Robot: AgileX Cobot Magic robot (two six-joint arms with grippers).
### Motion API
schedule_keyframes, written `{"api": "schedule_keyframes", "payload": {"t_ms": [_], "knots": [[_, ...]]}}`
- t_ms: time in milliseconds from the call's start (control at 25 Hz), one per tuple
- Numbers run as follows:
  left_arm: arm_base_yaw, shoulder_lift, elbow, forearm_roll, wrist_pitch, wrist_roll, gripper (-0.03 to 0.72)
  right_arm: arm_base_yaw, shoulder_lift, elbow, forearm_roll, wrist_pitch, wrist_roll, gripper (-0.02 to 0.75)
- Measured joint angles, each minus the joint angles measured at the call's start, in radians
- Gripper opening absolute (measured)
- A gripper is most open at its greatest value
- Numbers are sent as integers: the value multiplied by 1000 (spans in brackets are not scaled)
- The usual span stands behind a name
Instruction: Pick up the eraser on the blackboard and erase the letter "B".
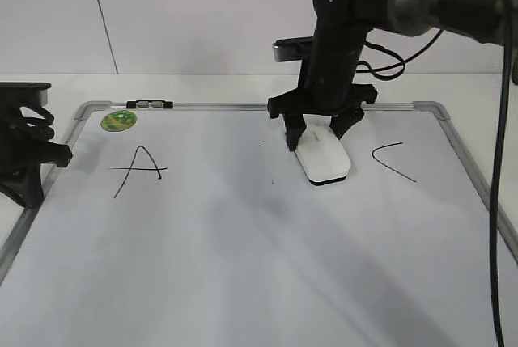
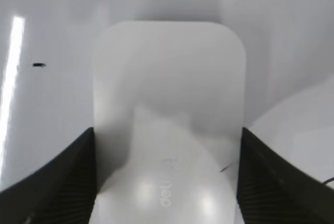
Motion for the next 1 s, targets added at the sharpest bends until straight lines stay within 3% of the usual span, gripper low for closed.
{"api": "schedule_keyframes", "payload": {"t_ms": [520,720,1000], "knots": [[0,0,0,6,2,0,32,214,2,0,6,-1,-10,544],[0,0,0,8,6,0,32,220,2,0,8,-5,-12,544],[0,0,0,8,6,0,32,155,2,0,60,-15,-13,544]]}}
